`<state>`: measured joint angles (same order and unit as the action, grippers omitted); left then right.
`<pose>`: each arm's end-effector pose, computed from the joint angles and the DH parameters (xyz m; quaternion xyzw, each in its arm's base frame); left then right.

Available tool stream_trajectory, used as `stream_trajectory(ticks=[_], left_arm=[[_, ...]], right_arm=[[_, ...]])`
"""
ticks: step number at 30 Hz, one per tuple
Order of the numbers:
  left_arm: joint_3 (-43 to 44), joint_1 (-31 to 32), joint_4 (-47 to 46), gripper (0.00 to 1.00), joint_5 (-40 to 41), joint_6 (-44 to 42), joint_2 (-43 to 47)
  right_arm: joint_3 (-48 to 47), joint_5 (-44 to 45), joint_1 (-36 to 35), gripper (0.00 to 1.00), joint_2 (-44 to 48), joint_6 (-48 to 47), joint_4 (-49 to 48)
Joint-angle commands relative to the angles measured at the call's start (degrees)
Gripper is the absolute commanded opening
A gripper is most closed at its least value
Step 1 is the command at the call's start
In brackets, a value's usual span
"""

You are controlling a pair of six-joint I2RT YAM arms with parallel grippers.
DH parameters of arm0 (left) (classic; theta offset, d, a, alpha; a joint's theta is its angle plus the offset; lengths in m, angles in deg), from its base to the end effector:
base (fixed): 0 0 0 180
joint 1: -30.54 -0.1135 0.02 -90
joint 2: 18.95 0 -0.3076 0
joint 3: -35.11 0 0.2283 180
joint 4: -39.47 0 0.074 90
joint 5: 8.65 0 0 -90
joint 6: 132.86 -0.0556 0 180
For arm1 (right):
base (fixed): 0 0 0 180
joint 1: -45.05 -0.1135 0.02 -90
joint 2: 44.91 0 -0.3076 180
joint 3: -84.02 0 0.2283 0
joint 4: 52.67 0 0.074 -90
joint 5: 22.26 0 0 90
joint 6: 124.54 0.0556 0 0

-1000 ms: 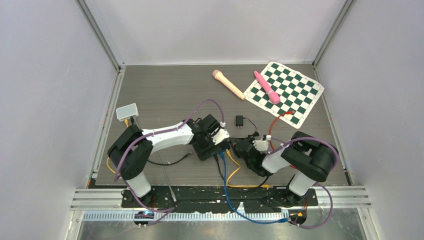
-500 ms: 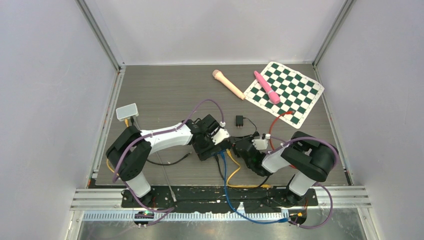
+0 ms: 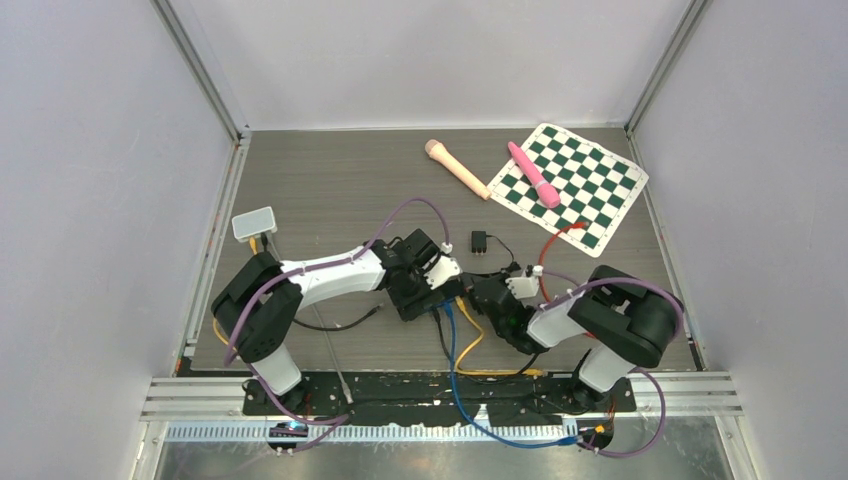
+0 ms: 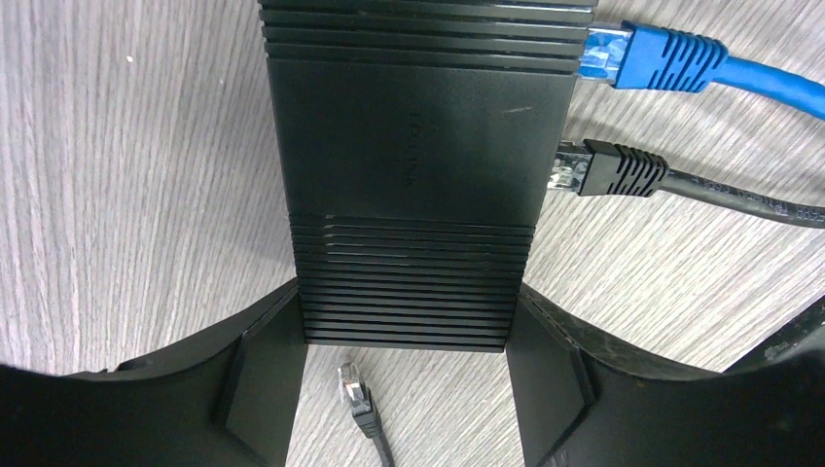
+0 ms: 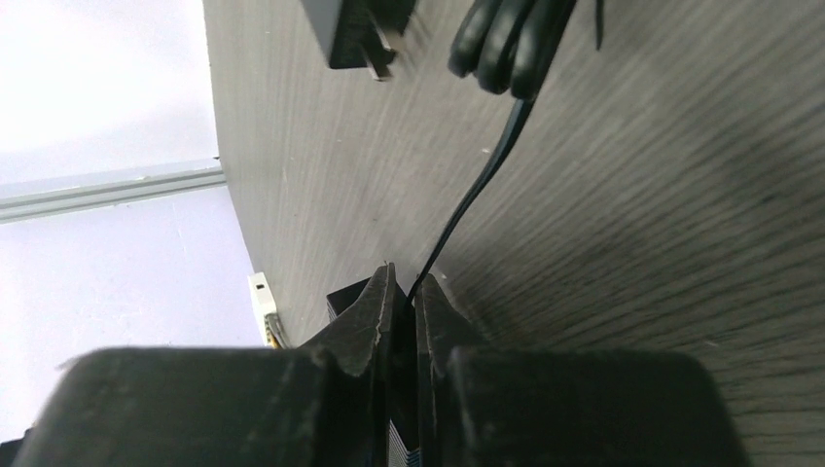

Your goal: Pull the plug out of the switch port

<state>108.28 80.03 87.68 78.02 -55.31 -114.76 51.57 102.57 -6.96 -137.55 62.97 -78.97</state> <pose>0.1952 -0.2335 0.2093 0.5114 0.8426 -0.0800 0.1486 0.1770 0.1751 0.1560 0.4554 0.7221 0.3636 0.3728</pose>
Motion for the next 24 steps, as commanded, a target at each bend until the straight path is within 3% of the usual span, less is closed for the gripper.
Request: stream_trajectory(ticks=[1, 3, 6, 8, 10, 16, 24], left_arm=[[-0.07, 0.25, -0.99, 0.31, -1.27, -0.31, 2.57], [-0.06, 0.25, -0.89, 0.3, -1.2, -0.38, 2.49], [0.09, 0.25, -0.72, 0.3, -1.16, -0.38, 2.26], [0.29, 0.25, -0.69, 0.3, -1.17, -0.38, 2.08], [0.3, 0.25, -0.53, 0.29, -1.23, -0.37, 2.03], [0.14, 0.25, -0.54, 0.28, -1.15, -0.38, 2.2], [0.78, 0.25, -0.12, 0.27, -0.92, -0.46, 1.48]], right_arm=[[1.73, 5.74, 1.43, 0.05, 3.96, -6.65, -2.56], [5.54, 6.55, 1.69, 0.05, 2.9, -7.47, -12.77], [11.03, 6.89, 1.8, 0.05, -4.98, -12.32, -39.53], [11.68, 4.74, 1.91, 0.05, -11.22, -12.17, -49.66], [10.81, 2.08, 2.28, 0.05, -14.82, -9.7, -51.02], [11.72, 4.6, 2.35, 0.05, -13.2, -8.13, -46.23], [5.83, 6.44, 2.71, 0.05, 8.7, -9.68, -7.11]])
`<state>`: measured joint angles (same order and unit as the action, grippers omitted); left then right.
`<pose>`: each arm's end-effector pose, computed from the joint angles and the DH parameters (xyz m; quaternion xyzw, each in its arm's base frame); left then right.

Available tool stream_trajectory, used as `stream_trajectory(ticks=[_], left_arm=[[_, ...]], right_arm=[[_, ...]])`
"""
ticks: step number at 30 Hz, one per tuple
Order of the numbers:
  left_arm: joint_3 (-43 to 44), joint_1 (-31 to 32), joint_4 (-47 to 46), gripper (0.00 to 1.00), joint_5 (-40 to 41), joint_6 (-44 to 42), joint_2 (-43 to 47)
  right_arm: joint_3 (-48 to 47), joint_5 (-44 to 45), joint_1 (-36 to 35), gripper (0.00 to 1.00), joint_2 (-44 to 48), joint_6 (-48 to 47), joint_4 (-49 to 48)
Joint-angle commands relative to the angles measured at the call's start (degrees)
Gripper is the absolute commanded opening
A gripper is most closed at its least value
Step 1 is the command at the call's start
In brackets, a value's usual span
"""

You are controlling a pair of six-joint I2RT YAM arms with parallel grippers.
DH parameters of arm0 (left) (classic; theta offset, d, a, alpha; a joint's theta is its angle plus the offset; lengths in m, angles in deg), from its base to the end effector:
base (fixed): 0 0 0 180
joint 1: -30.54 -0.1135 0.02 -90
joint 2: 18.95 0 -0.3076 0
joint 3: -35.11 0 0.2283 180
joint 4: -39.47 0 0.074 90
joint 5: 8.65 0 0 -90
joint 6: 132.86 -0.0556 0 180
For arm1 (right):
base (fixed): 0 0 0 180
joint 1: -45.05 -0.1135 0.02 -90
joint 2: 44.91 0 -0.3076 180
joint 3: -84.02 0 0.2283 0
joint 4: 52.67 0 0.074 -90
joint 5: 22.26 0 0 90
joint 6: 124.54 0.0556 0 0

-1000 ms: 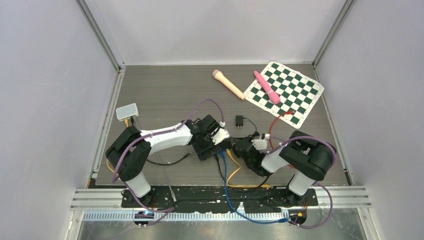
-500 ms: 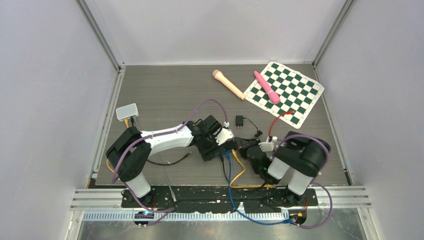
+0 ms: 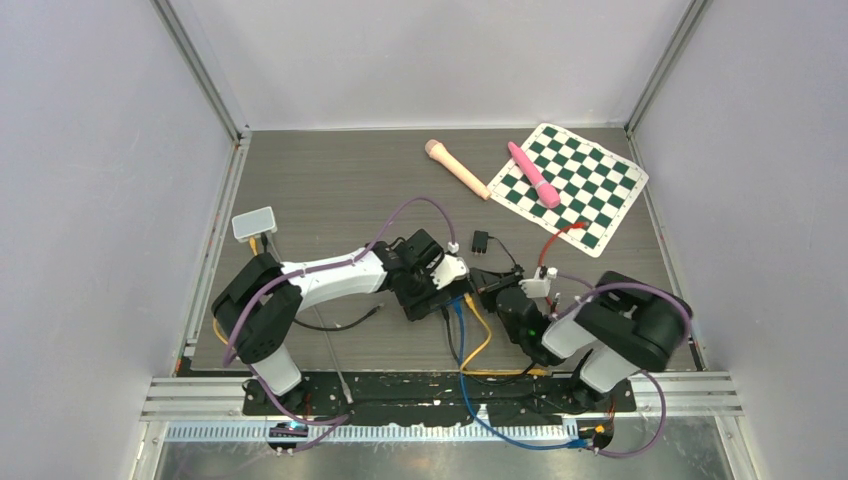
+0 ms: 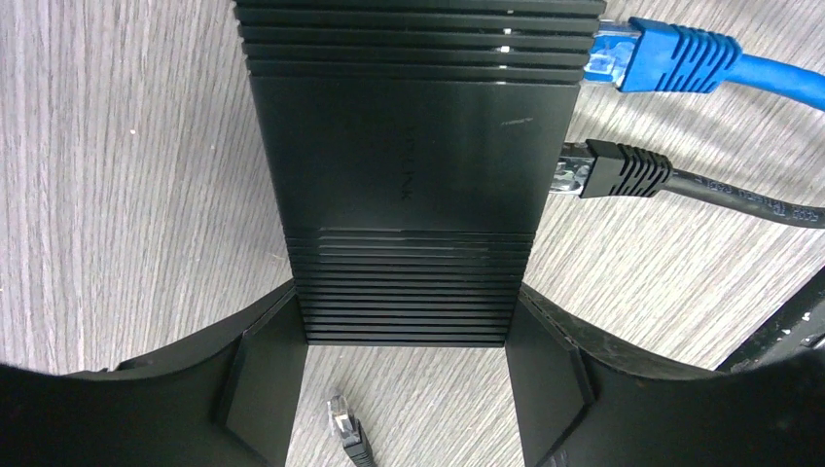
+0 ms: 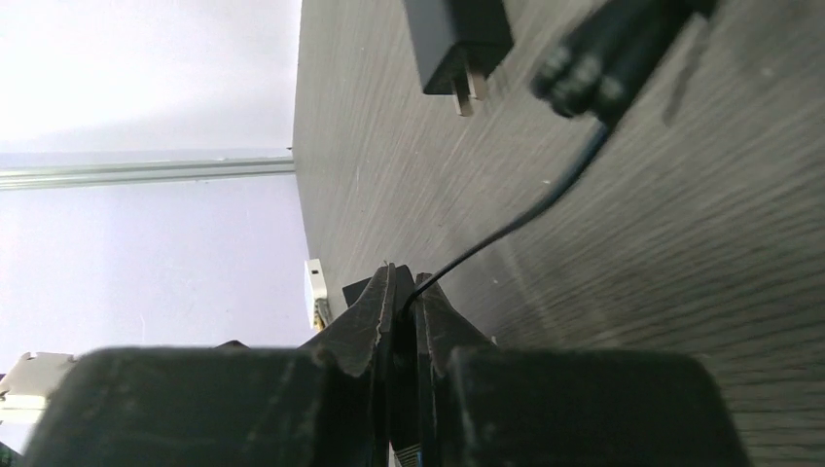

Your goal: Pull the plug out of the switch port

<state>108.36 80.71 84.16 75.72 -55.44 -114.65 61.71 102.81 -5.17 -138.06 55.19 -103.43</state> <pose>0.1955 -0.2429 0.2132 0.5180 0.8308 -0.1093 0.1719 0.1679 0.1518 0.1640 0.4266 0.6771 0.4288 0.4191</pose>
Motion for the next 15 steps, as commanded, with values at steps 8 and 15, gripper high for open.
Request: stream_trajectory(ticks=[8, 15], left_arm=[[0.52, -0.43, 3.61, 0.25, 1.57, -0.47, 1.22], [-0.17, -0.43, 3.56, 0.24, 1.69, -0.78, 1.67]], right_arm=[[-10.4, 10.64, 1.06, 0.05, 17.04, 0.11, 46.94], [-0.83, 1.72, 4.95, 0.05, 12.76, -1.21, 18.68]])
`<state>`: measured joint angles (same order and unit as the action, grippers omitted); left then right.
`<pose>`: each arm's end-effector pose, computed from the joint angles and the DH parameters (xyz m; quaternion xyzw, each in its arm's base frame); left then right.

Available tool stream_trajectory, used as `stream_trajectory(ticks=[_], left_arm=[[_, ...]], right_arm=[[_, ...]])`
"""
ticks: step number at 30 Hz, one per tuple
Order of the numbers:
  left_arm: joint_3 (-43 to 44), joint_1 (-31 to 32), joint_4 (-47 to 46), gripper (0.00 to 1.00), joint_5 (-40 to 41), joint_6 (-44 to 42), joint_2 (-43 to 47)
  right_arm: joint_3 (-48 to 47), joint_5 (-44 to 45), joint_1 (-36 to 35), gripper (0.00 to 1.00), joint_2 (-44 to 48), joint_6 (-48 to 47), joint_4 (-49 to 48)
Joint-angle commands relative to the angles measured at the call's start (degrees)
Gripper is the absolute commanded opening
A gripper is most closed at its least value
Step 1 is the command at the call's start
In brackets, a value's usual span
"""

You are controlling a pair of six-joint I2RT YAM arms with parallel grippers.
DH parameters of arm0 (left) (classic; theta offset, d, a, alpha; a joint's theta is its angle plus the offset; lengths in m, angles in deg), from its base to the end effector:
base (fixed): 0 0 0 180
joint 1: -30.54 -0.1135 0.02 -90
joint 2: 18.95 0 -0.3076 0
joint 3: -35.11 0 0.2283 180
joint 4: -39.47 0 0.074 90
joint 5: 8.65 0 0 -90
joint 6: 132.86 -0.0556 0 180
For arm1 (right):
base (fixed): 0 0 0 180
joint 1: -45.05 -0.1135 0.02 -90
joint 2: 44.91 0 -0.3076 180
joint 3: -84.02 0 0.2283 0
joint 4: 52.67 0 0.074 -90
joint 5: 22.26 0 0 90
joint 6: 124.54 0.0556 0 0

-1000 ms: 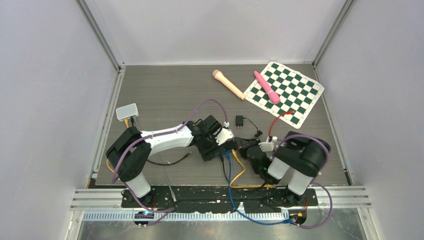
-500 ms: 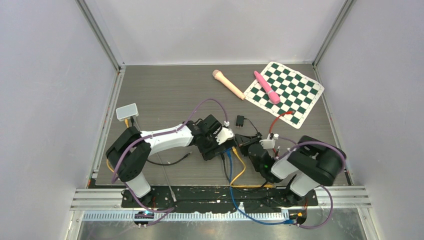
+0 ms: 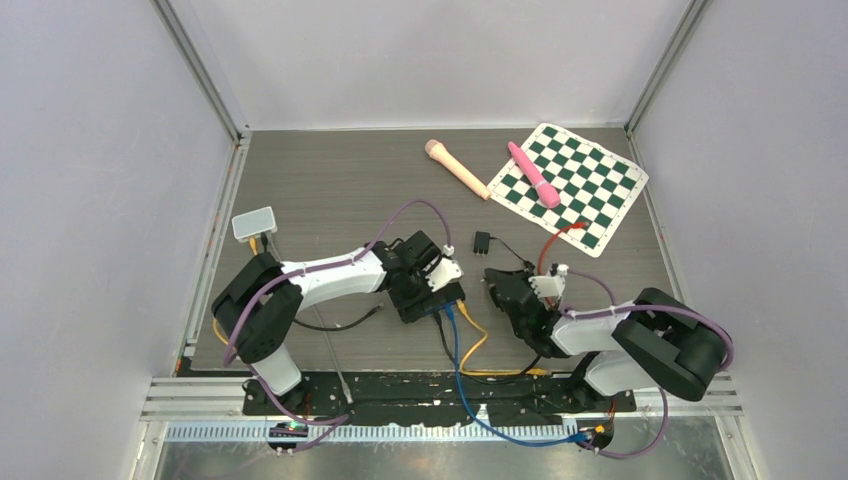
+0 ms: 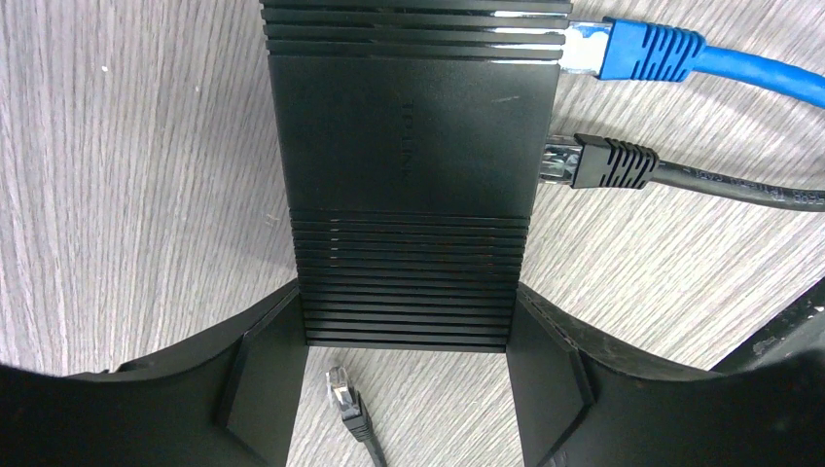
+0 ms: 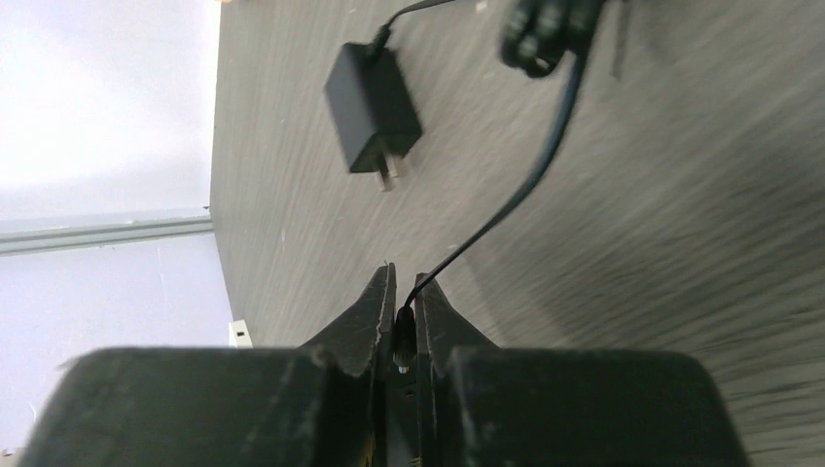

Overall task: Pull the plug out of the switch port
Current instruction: Pull the plug from the switch port, then place the plug at the center of the board.

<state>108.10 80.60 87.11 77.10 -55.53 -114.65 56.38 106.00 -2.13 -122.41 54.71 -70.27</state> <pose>0.1924 -0.2362 0.2095 0.5179 0.8375 -0.0893 0.1498 0.1613 0.1234 0.1765 0.4447 0.7154 0.3171 0.4358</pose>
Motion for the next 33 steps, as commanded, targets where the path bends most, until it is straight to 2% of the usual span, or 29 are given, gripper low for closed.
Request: stream_trajectory(ticks=[1, 2, 5, 7, 9, 12, 14, 16, 21, 26, 30, 33], left_arm=[[0.13, -0.32, 0.44, 0.24, 0.28, -0.64, 1.66], [0.18, -0.32, 0.46, 0.24, 0.26, -0.68, 1.61], [0.59, -0.32, 0.46, 0.37, 0.37, -0.61, 1.45], [0.85, -0.32, 0.52, 0.41, 0.41, -0.59, 1.31], [1.17, -0.32, 0.15, 0.45, 0.13, -0.69, 1.33], [2.62, -0.32, -0.16, 0.42, -0.9, -1.47, 0.96], [4.19, -0.32, 0.12, 0.39, -1.51, -2.11, 0.14], [6.41, -0.23, 1.01, 0.37, -2.14, -3.08, -1.2], [10.1, 0.11, 3.01, 0.39, -2.24, -4.29, -4.75], [8.84, 0.36, 3.0, 0.43, -2.01, -4.12, -5.89], [7.74, 0.62, 3.31, 0.46, -2.36, -3.51, -5.45], [7.11, 0.82, 2.98, 0.49, -2.6, -3.23, -4.8]], right_arm=[[4.87, -2.87, 2.38, 0.05, -3.44, -0.78, -16.93], [4.81, -3.34, 2.45, 0.05, -4.04, -0.8, -17.27], [4.31, -3.42, 2.59, 0.05, -3.44, -1.21, -15.92], [5.07, -2.59, 3.24, 0.05, -1.26, -3.57, -15.41], [5.82, -2.63, 5.13, 0.05, 4.68, -7.42, -12.45], [4.86, -4.0, 9.82, 0.05, 13.22, -12.49, -3.85], [3.9, -1.97, 11.6, 0.05, 20.71, -15.34, 8.0], [3.54, 0.92, 12.61, 0.05, 28.22, -17.1, 14.87], [6.05, 4.47, 14.83, 0.05, 40.92, -18.57, 21.14], [6.39, 2.05, 15.51, 0.05, 39.69, -18.3, 19.7], [3.73, -5.35, 15.54, 0.05, 30.07, -21.71, 12.42], [-2.27, -13.73, 15.54, 0.05, 22.38, -26.36, 8.26]])
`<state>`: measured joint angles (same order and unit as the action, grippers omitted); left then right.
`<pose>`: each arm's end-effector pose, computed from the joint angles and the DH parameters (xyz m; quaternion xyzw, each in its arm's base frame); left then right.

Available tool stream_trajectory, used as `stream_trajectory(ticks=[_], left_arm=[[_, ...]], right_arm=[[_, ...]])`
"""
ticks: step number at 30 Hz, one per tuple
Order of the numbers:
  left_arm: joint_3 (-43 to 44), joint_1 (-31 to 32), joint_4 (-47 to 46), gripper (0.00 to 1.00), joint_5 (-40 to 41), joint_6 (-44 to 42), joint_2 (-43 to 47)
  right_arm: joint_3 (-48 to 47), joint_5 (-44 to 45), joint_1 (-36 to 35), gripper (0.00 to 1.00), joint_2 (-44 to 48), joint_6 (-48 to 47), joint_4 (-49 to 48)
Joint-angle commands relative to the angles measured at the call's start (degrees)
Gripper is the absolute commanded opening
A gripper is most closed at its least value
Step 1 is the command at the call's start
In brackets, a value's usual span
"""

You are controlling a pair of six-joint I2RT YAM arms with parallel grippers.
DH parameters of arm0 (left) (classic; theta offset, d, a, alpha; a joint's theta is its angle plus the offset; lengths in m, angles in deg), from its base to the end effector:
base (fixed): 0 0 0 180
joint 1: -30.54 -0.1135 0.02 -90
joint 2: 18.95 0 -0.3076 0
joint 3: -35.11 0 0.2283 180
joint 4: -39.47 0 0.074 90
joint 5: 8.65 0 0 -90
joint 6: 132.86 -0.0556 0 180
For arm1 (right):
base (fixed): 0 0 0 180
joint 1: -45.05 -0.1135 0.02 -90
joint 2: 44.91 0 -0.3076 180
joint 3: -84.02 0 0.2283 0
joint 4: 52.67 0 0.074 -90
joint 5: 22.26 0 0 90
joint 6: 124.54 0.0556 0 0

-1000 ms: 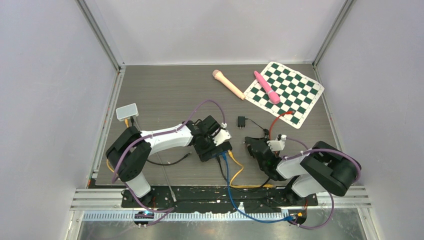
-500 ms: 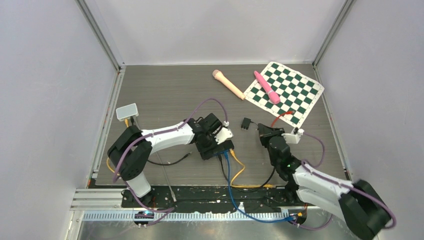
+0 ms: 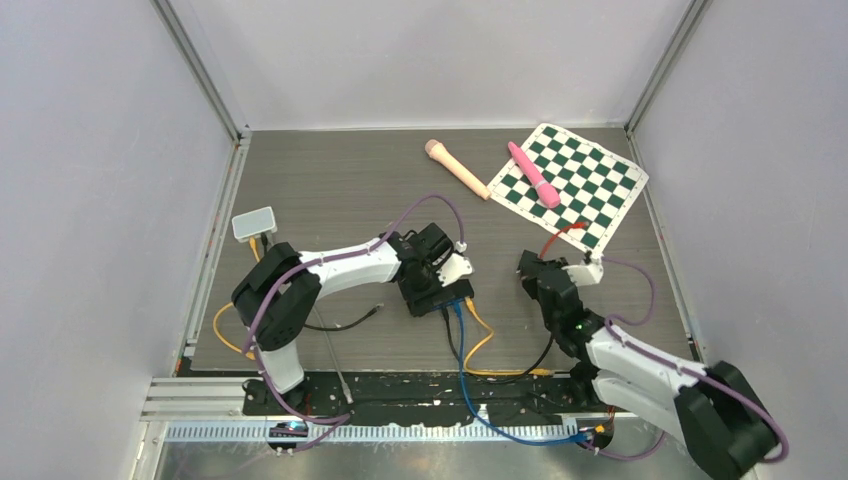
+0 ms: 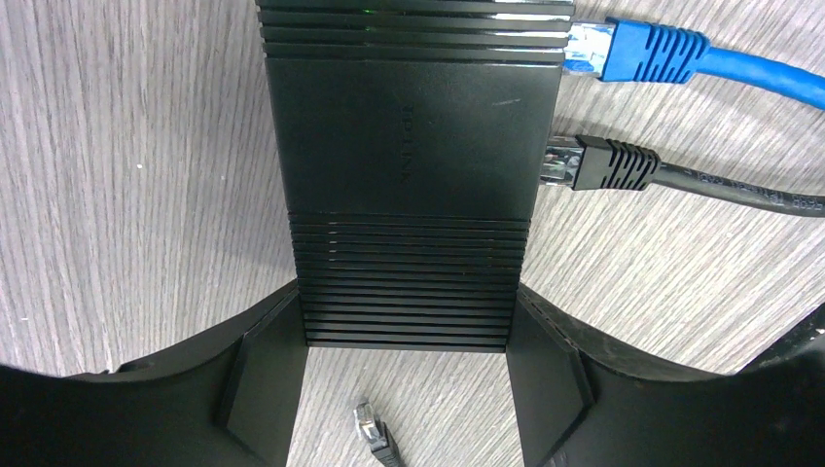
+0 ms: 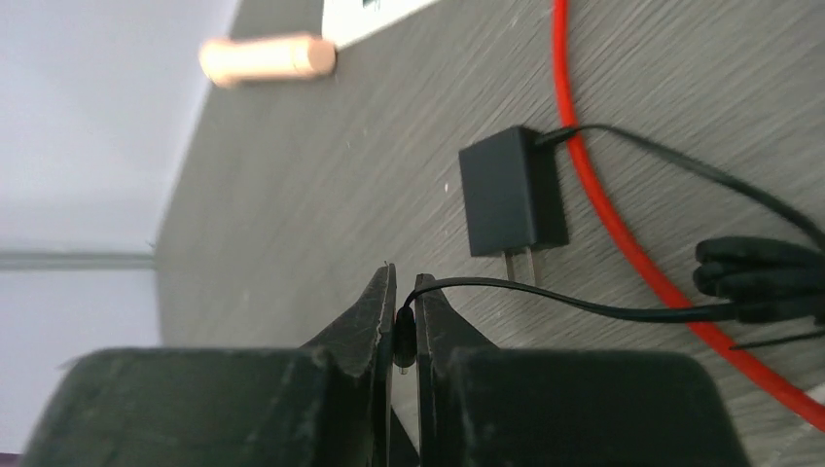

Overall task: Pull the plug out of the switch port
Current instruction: Place the plug at the center of the board.

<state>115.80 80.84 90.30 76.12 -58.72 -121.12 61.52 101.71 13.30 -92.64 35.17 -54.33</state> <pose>0.2111 -0.2622 0.2073 0.5446 0.8233 -0.0885 0.1334 0.1266 0.0418 0.1958 0.4116 0.7046 0.2509 0.5208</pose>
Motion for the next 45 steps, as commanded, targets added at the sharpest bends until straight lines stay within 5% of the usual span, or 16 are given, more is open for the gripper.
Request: stream_trajectory(ticks=[1, 10, 24, 26, 28, 32, 36, 45], left_arm=[[-0.66, 0.58, -0.26, 0.49, -1.76, 0.17, 1.71], [-2.56, 0.85, -3.06, 0.55, -0.74, 1.8, 3.28], [-2.86, 0.85, -4.15, 0.62, 0.15, 2.06, 3.45], [-2.49, 0.85, -3.68, 0.65, 0.26, 1.73, 3.13], [-2.22, 0.85, -3.41, 0.82, 0.63, 1.71, 2.89], [-3.29, 0.85, -4.85, 0.98, 2.47, 2.6, 4.02], [-4.96, 0.85, -6.39, 1.0, 3.03, 3.47, 7.08], [-12.29, 0.85, -13.85, 1.0, 6.46, 7.05, 20.71]], right_arm=[[-9.12, -11.03, 0.11, 0.05, -11.03, -9.47, -8.09], [-31.37, -25.95, 1.41, 0.05, -26.7, -22.99, 1.24], [-25.64, -32.84, 8.94, 0.06, -39.68, -19.51, -4.56], [-26.53, -35.62, 11.6, 0.1, -41.09, -20.61, -4.39], [-28.51, -37.59, 13.21, 0.14, -42.15, -22.22, -2.72], [-32.29, -41.1, 15.09, 0.33, -43.06, -25.39, 1.19], [-33.47, -45.47, 15.36, 0.5, -41.12, -27.42, 1.77], [-33.86, -43.56, 15.48, 0.53, -29.86, -29.93, 8.95]])
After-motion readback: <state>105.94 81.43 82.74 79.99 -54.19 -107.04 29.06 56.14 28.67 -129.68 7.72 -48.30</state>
